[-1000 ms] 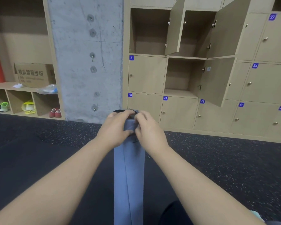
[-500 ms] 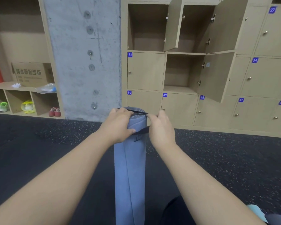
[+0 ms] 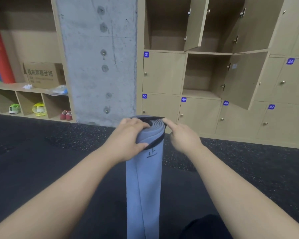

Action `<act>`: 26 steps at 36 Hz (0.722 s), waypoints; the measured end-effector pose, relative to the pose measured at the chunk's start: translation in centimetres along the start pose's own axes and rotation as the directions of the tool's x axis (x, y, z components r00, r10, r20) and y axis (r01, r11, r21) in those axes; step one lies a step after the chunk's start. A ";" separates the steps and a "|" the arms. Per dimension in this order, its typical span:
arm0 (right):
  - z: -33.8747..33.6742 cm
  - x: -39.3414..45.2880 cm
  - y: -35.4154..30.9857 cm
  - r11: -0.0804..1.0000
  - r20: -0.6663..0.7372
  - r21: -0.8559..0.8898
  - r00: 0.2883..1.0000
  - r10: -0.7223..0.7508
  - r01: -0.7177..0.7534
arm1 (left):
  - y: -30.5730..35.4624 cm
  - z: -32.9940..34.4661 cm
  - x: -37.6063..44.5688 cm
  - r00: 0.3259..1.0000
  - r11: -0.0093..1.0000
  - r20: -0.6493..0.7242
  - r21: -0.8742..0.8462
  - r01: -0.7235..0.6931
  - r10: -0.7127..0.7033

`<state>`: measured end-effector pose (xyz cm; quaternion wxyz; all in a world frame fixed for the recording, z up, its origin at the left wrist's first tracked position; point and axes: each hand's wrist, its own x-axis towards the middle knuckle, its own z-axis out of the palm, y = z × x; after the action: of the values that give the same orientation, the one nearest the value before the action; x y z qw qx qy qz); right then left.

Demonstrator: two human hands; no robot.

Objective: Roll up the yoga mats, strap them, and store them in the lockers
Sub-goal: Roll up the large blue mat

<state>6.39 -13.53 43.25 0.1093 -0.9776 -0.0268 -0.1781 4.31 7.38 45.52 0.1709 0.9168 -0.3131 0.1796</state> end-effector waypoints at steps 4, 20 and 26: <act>-0.6 0.9 1.1 0.999 0.060 0.014 0.997 0.039 -0.040 | -0.3 -0.2 0.2 1.000 1.000 0.014 -0.010 0.010 -0.010; -5.2 3.4 -3.0 0.883 0.215 0.443 0.975 0.063 -0.155 | 1.1 0.6 -0.2 0.996 0.996 -0.027 -0.035 -0.082 0.082; -3.9 2.8 -4.4 0.946 0.217 0.296 0.974 0.063 -0.128 | 0.8 0.8 -0.2 0.995 0.995 -0.040 -0.028 -0.095 0.094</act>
<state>7.24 -10.10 48.71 0.2658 -0.9617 -0.0178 -0.0644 3.84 6.51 44.87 0.1820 0.8946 -0.3555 0.2006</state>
